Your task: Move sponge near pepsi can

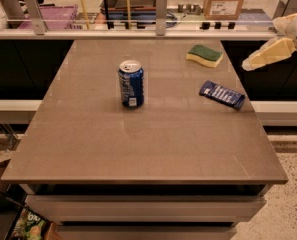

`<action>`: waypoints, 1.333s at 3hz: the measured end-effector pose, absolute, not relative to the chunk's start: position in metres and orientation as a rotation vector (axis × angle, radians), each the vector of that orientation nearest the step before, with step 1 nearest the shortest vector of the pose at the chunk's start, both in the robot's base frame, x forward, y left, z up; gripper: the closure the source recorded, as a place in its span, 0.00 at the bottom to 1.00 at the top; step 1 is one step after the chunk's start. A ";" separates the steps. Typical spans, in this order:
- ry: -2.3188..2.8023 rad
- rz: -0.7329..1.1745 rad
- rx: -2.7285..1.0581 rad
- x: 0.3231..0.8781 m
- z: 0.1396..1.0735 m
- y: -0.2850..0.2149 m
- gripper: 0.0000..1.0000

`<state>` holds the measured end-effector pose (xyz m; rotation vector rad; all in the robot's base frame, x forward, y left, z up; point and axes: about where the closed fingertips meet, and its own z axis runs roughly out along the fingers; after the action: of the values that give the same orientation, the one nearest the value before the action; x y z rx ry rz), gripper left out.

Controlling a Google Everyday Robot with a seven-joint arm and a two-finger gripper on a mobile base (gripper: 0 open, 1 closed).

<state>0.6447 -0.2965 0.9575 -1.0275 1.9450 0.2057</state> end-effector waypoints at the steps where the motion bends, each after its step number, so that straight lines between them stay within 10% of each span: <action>1: 1.903 0.271 -1.028 0.663 0.949 -0.293 0.00; 4: 1.908 0.351 -1.002 0.698 0.916 -0.287 0.00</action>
Offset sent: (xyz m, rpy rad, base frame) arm 0.0425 0.0023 -0.0305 0.0904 0.0131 0.0529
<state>0.6983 -0.2869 0.9159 -1.0017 1.9077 0.3513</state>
